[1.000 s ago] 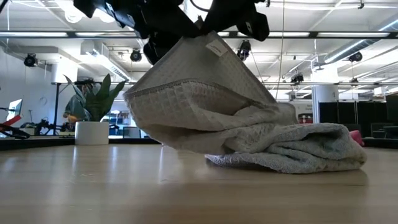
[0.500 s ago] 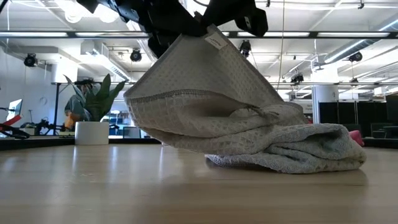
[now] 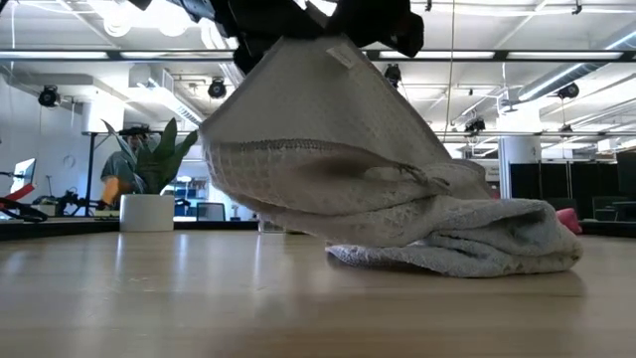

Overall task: Fold microfiber towels
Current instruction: Fold the gray microfiber cloth

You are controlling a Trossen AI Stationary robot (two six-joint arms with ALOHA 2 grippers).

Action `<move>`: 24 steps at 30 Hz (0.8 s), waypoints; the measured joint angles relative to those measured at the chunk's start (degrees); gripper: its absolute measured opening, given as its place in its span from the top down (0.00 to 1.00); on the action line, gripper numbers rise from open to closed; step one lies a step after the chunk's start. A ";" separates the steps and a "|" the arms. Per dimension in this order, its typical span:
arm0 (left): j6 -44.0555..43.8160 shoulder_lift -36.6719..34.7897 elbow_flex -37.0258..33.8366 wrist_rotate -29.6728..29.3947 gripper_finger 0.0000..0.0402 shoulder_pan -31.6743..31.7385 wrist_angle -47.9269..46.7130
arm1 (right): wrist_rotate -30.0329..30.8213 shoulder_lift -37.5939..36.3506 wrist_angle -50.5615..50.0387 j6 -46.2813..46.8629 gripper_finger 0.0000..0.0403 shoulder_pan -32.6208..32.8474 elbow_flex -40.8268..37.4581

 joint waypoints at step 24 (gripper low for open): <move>12.03 -5.45 18.28 -4.12 1.00 0.09 -29.34 | -4.44 3.74 -6.96 -6.04 0.74 -0.22 -1.42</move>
